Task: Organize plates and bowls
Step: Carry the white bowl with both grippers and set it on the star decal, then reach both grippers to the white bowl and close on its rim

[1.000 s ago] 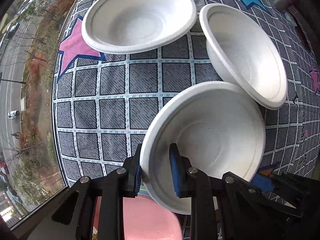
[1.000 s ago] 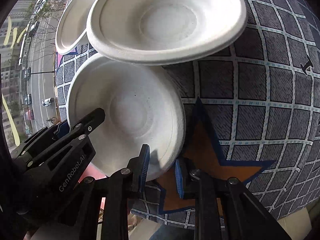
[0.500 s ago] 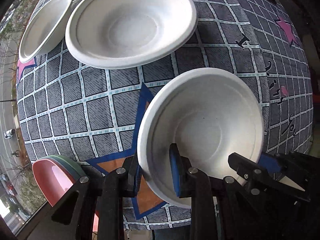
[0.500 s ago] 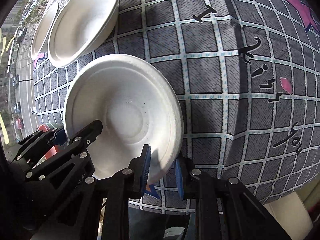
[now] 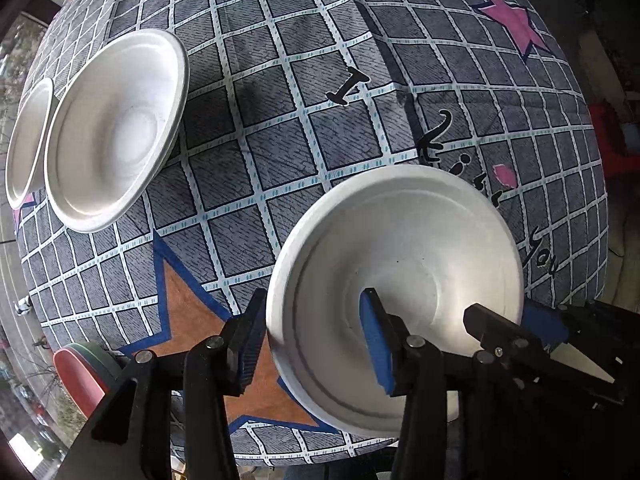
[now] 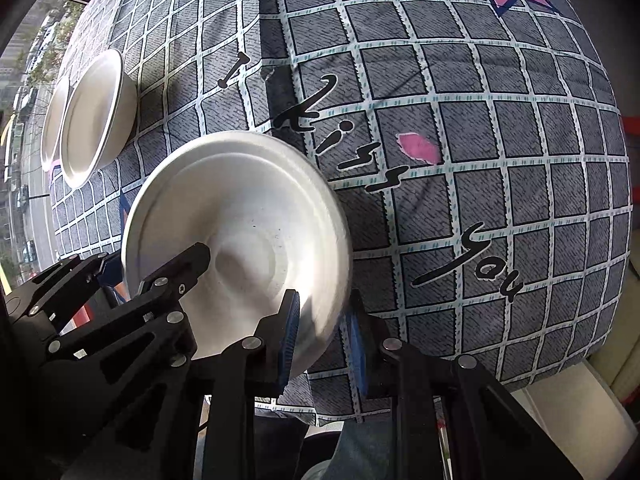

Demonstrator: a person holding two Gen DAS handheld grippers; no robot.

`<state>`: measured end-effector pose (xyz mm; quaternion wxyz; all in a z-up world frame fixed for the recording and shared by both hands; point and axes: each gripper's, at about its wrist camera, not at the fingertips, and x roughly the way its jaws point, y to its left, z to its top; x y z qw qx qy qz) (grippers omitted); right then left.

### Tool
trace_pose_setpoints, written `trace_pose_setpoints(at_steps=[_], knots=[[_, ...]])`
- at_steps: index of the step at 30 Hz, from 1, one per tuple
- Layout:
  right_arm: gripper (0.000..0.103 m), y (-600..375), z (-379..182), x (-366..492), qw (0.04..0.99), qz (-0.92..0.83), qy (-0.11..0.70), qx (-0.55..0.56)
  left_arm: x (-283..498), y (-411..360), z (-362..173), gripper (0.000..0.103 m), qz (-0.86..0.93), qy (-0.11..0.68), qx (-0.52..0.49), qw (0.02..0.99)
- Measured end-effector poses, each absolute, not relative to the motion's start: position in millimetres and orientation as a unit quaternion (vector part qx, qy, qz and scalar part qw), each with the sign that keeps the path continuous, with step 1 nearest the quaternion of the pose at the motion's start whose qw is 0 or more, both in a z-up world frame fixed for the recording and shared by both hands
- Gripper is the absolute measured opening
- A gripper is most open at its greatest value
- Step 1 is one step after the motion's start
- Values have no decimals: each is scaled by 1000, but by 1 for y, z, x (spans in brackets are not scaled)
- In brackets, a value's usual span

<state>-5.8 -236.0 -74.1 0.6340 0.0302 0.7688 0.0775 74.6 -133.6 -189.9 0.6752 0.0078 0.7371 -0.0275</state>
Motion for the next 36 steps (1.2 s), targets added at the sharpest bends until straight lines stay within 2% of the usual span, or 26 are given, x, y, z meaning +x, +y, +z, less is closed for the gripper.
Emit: trace_pose_setpoints(at_steps=[2,4,6,7,14,17,26,36], knots=[[26,-271,-68,-8,637,76,767,26,74,-135,-189,77,-18,733,6,680],[31,-295,-67,-6,637,79,766,31,63,-118,-192,79,-14,732,-4,682],[62,-313,-65,-9,640,78,764,39,31,-83,-200,79,-10,733,-12,681],[64,-333,-58,-18,645,80,758,46,23,-75,-200,79,-7,733,-17,680],[64,-385,-32,-39,656,69,749,59,-38,-13,-194,80,13,735,-52,676],[75,-406,-28,-47,656,58,749,73,-63,11,-189,80,14,737,-63,673],[75,-404,-12,-53,669,31,739,74,-96,32,-164,80,10,725,-87,683],[75,-382,17,-40,693,38,718,59,-114,103,-141,81,10,704,-118,700]])
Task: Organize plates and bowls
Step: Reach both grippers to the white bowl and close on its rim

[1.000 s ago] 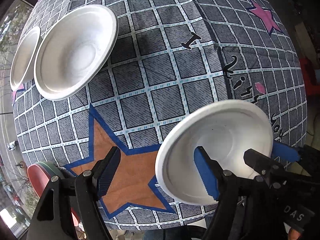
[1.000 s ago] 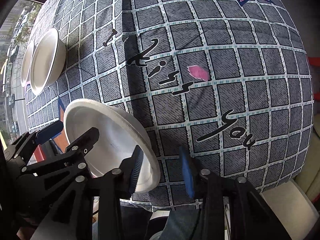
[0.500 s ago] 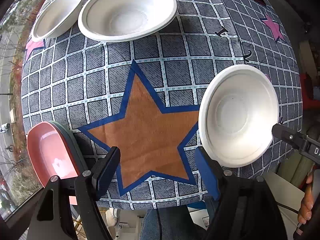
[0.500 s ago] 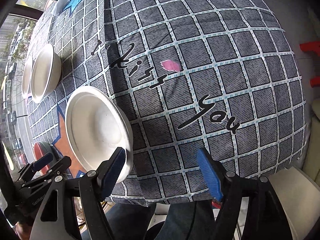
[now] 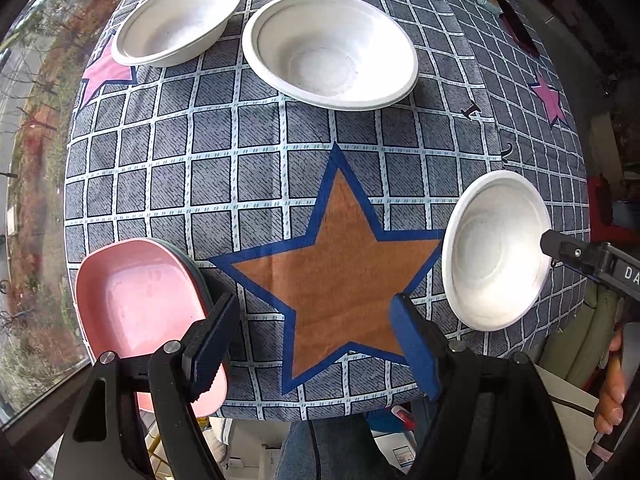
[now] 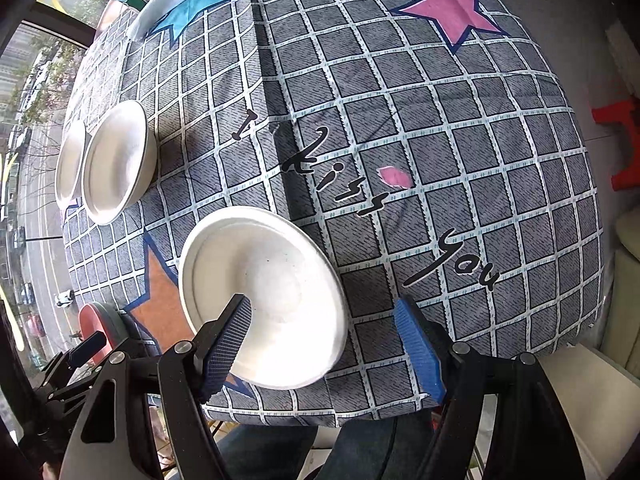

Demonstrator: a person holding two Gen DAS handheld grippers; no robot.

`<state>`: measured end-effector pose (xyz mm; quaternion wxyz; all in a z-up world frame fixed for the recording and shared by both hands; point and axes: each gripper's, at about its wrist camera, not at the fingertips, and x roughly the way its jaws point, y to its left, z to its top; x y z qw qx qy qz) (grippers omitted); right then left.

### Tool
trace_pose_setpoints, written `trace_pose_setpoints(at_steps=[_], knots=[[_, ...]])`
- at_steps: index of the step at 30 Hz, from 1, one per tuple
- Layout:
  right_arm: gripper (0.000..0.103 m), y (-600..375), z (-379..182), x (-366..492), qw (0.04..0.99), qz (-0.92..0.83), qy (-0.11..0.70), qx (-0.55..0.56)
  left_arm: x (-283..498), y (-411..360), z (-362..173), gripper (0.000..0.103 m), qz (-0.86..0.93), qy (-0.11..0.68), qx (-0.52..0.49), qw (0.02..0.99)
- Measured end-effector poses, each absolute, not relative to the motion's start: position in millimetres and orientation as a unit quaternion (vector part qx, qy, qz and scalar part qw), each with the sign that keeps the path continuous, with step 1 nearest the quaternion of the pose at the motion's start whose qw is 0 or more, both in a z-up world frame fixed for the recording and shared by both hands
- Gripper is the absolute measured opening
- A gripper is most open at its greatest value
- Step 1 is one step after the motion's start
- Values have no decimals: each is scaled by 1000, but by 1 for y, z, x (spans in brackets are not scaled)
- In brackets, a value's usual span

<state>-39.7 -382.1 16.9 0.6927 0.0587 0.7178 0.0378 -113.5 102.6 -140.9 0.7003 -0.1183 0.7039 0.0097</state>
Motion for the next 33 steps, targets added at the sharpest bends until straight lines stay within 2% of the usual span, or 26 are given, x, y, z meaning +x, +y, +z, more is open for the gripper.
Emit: trace_pose_setpoints(at_steps=[9,10,11,12,19,33], knots=[[77,-358,29,-50,685,64,724,49,-113,144,-134,81,33,694,-157,702],[81,-355,30,-46,686,69,723,42,-110,145,-134,81,37,691,-163,703],[92,-355,33,-41,688,73,721,37,-104,140,-131,81,43,689,-169,703],[93,-352,38,-30,692,78,717,33,-99,140,-131,81,48,687,-177,703],[93,-311,28,37,688,109,717,-17,-73,159,-130,81,104,668,-237,697],[93,-218,-28,110,655,178,730,-78,-2,174,-162,81,171,670,-249,678]])
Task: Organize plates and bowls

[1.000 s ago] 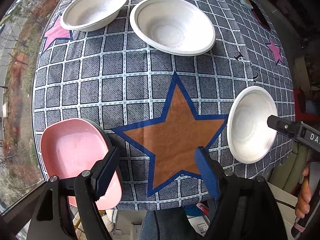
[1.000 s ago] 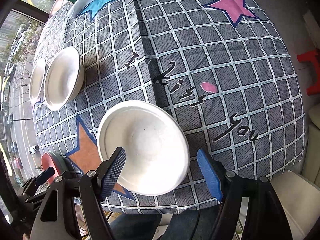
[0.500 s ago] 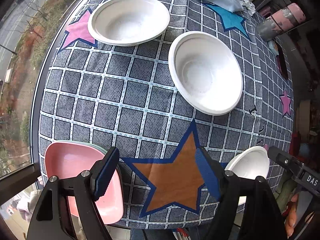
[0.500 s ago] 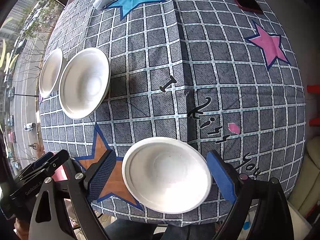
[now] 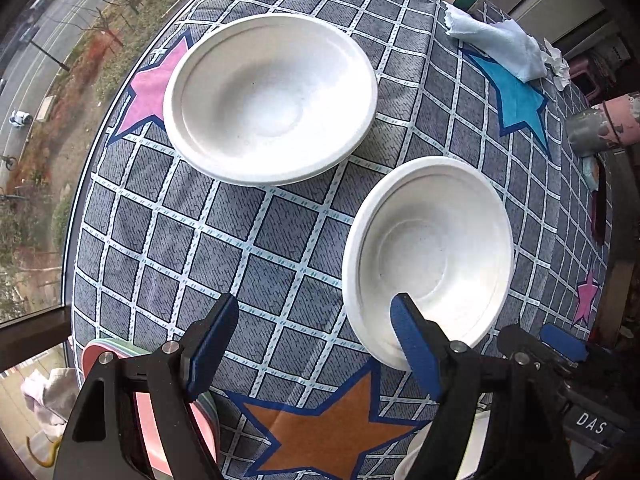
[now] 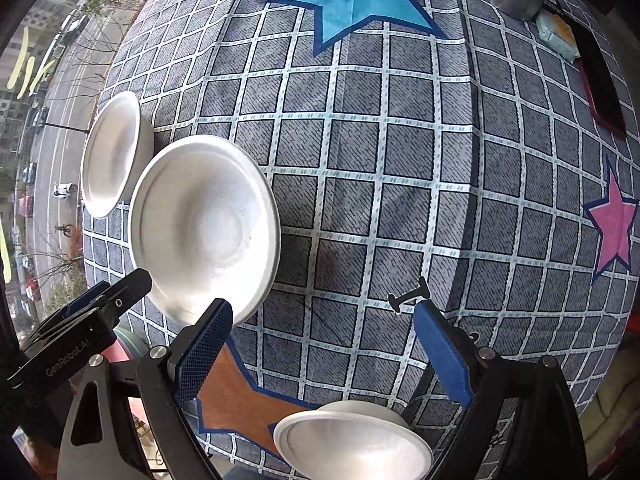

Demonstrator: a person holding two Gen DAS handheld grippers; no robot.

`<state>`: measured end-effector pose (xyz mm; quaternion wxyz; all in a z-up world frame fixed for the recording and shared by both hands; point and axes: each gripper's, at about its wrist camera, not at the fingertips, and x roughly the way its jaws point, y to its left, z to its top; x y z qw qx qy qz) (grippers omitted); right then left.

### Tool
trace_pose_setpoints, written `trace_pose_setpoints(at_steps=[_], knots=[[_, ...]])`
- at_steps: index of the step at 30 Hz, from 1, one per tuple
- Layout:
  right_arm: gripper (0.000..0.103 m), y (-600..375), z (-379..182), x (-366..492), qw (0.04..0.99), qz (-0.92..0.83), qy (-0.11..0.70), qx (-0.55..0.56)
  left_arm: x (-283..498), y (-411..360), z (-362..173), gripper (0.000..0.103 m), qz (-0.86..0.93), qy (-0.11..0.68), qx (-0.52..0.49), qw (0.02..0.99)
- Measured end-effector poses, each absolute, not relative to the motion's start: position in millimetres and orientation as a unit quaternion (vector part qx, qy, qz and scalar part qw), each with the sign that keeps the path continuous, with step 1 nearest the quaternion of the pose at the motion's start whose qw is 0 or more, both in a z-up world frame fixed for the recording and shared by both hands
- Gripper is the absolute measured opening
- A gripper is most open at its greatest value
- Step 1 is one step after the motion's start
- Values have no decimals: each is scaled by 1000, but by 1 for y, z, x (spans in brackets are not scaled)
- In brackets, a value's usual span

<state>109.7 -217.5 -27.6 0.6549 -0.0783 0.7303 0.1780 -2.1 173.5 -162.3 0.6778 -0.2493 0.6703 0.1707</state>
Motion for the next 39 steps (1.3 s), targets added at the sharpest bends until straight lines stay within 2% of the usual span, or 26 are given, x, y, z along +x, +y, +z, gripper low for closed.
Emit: trace_pose_setpoints(at_steps=[10,11,12,13,14,15,16,18,24,39], knots=[[93,-197,-62,133,629,168,758,-43,32,171,-196,81,188,686,-231,664],[93,-196,-65,135,626,168,761,-38,34,173,-199,80,190,687,-231,662],[90,-194,-67,136,624,167,762,-36,37,172,-203,72,190,688,-231,661],[85,-193,-69,137,623,167,764,-37,41,171,-208,66,187,691,-231,659],[70,-190,-71,137,620,168,766,-40,44,169,-213,52,181,696,-234,655],[56,-188,-74,135,615,165,769,-46,44,169,-216,47,172,695,-245,654],[52,-186,-76,135,610,165,774,-45,44,169,-216,43,166,691,-251,657],[30,-183,-80,131,600,172,781,-25,48,162,-215,33,151,694,-234,664],[29,-174,-85,104,579,202,788,-53,47,119,-211,31,110,710,-151,679],[28,-158,-85,16,572,205,786,-112,-33,99,-217,30,72,729,-164,661]])
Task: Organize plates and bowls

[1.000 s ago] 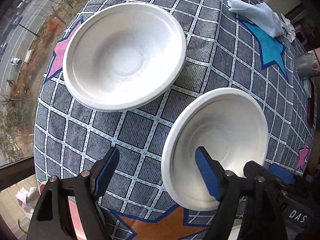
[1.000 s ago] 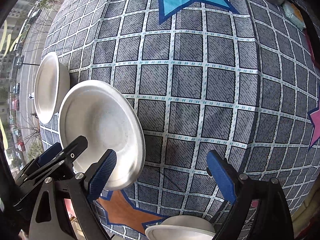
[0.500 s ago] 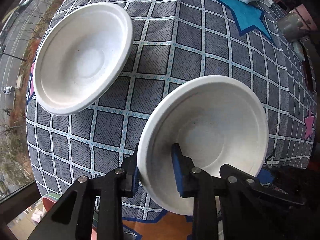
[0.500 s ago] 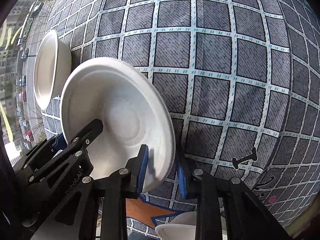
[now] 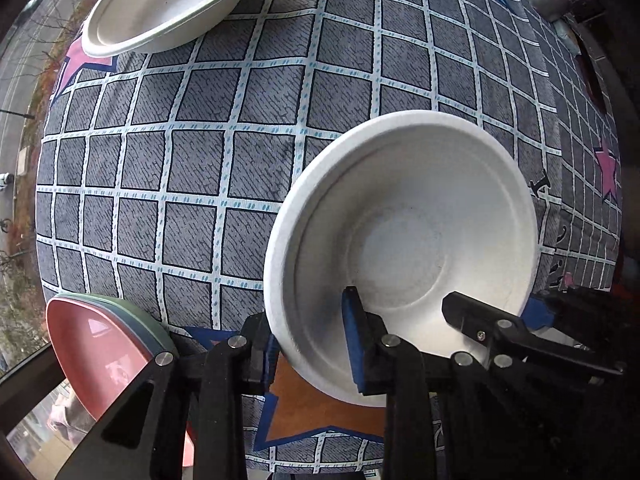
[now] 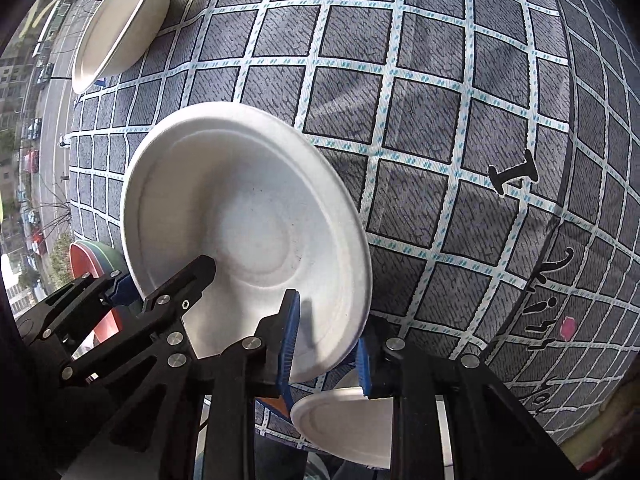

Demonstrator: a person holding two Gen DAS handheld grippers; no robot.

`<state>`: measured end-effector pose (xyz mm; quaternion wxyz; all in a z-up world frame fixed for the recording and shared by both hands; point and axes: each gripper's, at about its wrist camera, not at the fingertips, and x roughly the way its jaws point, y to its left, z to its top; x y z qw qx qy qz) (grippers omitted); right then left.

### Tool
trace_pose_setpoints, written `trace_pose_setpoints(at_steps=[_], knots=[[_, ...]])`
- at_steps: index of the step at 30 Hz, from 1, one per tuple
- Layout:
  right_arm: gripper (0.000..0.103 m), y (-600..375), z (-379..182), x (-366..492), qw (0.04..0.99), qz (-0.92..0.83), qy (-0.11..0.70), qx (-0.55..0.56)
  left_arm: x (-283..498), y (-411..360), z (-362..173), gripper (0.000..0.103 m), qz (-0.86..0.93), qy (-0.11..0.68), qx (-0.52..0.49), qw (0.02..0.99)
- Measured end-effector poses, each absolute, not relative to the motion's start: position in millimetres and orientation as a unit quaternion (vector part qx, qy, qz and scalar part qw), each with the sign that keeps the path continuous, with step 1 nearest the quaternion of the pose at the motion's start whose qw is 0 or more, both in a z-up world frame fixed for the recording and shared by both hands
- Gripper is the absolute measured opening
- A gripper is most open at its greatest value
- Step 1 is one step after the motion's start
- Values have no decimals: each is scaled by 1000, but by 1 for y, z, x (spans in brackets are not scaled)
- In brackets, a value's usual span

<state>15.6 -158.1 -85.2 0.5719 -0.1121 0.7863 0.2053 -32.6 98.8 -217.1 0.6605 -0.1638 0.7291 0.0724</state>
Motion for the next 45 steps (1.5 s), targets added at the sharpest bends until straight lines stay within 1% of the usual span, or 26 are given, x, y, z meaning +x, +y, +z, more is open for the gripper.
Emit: trace_pose_setpoints(at_steps=[3,4,13,21,25,34,35,37,43,45], knots=[[28,-146,-82,-14,580,207,779,-115,-43,111,-203,30,68,721,-153,672],[28,-154,-73,-19,583,207,778,-113,-41,108,-197,30,67,719,-149,676],[28,-141,-45,-35,607,204,762,-96,-46,133,-155,30,52,701,-142,697],[28,-152,-36,-18,626,198,751,-67,-34,134,-93,31,29,684,-122,719],[28,-167,-22,-18,634,195,746,-53,-29,131,-74,31,21,679,-110,725],[28,-188,3,-23,653,188,733,-30,-46,120,-64,32,-4,674,-89,734],[28,-188,5,-23,655,188,731,-28,-45,117,-59,33,-8,673,-86,734],[28,-192,11,-24,662,186,726,-21,-46,109,-59,38,-17,670,-80,738],[28,-202,23,-26,678,179,713,-8,-48,95,-50,39,-40,662,-65,746],[28,-208,23,-28,678,174,714,-1,-48,98,-63,39,-47,662,-59,746]])
